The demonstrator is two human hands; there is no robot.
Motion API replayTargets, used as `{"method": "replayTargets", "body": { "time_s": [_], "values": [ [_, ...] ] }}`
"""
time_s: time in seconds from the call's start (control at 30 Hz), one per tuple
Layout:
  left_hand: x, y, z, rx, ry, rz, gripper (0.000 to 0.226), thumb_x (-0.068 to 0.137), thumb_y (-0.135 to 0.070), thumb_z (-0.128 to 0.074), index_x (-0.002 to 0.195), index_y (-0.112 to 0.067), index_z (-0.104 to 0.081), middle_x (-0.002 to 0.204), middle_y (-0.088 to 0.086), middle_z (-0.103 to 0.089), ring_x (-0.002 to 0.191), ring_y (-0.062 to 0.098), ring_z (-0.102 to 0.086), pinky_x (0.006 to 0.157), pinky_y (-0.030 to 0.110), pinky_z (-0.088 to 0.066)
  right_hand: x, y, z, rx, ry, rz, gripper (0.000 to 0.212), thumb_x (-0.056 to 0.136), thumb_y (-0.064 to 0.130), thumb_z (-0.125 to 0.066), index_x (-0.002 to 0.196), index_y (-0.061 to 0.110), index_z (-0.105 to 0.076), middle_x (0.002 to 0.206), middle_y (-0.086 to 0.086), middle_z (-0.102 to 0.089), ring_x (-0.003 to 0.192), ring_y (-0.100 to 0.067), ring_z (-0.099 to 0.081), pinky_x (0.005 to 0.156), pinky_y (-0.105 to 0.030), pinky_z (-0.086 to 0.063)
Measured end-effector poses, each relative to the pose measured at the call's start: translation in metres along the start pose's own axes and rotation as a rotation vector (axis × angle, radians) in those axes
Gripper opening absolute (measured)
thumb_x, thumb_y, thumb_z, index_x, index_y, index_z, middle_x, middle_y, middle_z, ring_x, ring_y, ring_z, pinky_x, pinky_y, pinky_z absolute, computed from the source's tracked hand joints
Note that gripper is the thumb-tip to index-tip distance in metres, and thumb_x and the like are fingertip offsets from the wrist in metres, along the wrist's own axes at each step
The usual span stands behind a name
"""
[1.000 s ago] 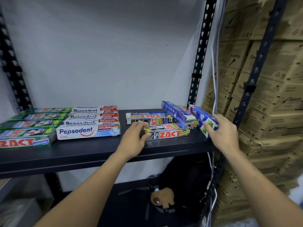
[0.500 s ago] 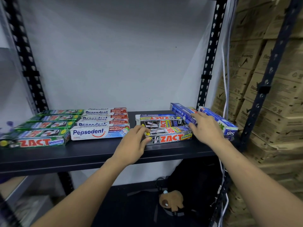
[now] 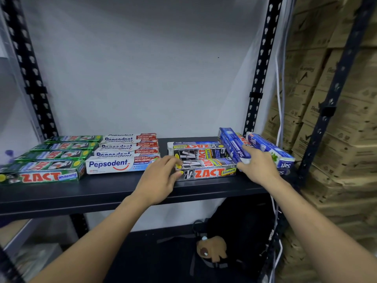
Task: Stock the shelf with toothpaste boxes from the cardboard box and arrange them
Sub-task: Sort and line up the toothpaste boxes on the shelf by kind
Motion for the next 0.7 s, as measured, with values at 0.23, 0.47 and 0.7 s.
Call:
{"method": "replayTargets", "body": {
  "time_s": [0.23,0.47,0.7],
  "values": [
    [-0.009,0.010,0.012,0.009,0.026,0.016,0.027,0.098,-0.035,-0.054,0.124,-0.026,-0.054,0.128,-0.007,-0.055,0.111,0.013,-0.047,0.094,0.035,-0.044,-0.021,-0.017,0.003,-0.171,0.157,0.010,0.070,0.089,0.023,-0.063,0.153,0.024,-0.033,0.136,-0.012,-0.056,0.120,-0.032,-0.052,0.098,-0.034,-0.043],
    [-0.022,0.024,0.026,-0.049,0.054,0.063,0.025,0.098,-0.032,-0.056,0.123,-0.029,-0.053,0.126,-0.012,-0.054,0.091,0.004,-0.044,0.079,0.026,-0.035,-0.033,-0.037,0.011,-0.194,0.232,0.004,0.071,0.093,0.017,-0.058,0.154,0.035,-0.025,0.123,-0.007,-0.060,0.113,-0.027,-0.055,0.083,-0.027,-0.043],
    [-0.026,0.029,0.029,-0.095,0.046,0.071,0.024,0.097,-0.029,-0.059,0.121,-0.029,-0.055,0.115,-0.017,-0.053,0.080,0.002,-0.045,0.072,0.025,-0.034,-0.034,-0.050,0.014,0.099,0.166,-0.008,0.070,0.092,0.007,-0.060,0.148,0.042,-0.037,0.121,-0.003,-0.059,0.100,-0.016,-0.057,0.080,-0.028,-0.046]
  ]
}}
Point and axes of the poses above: each hand's wrist, its own x-axis towards the middle knuckle, its own z-axis out of the back of the hand, y = z × x, the point moved 10 cm from there along x, towards the middle knuckle
